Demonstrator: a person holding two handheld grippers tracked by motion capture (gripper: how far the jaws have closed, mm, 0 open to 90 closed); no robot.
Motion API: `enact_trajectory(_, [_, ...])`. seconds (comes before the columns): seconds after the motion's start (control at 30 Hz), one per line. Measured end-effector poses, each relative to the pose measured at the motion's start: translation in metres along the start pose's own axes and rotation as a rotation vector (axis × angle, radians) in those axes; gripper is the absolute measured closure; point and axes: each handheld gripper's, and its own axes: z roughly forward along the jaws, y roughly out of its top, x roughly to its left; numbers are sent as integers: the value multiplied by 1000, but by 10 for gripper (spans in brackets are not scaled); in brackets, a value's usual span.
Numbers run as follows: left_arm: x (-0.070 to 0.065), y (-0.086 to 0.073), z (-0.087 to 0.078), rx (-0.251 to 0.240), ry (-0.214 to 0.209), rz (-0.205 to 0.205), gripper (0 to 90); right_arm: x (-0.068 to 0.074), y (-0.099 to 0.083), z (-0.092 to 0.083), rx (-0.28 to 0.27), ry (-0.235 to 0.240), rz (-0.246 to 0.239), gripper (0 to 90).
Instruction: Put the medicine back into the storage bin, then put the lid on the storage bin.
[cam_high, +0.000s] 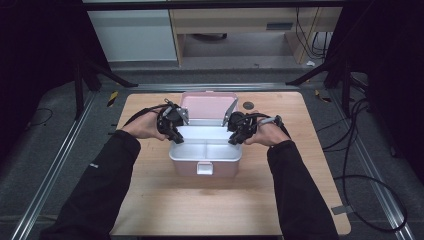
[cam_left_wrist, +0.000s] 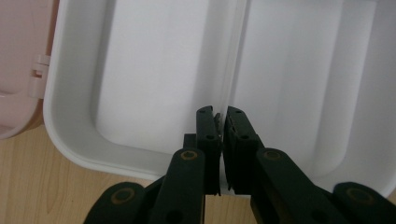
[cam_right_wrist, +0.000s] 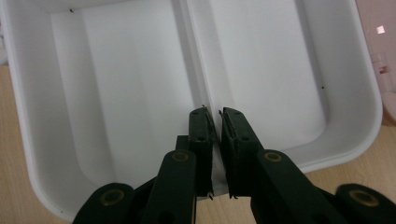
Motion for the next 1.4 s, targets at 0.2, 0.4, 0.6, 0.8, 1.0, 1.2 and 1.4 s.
enact_trajectory(0.2, [-4,0,-7,-52,30,-53,779,5,2,-4,-6,-53,8,712])
enact_trajectory(0.4, [-13,-15,-36,-138,114,-115,656,12,-5,-30,-147,-97,89,530])
enact_trajectory(0.6, [-25,-35,-52,-233,164,-173,546,18,-19,-49,-149,-165,181,398])
enact_trajectory(0.8, [-31,-51,-53,-309,201,-260,485,28,-51,-70,-254,-253,318,325])
enact_trajectory(1.0, [-22,-57,-47,-333,253,-353,456,21,-76,-66,-271,-340,438,238])
enact_trajectory(1.2, [-7,-56,-43,-375,308,-432,451,9,-85,-55,-292,-383,506,223])
enact_trajectory(1.4, [9,-57,-42,-475,350,-519,442,-6,-79,-51,-398,-424,589,214])
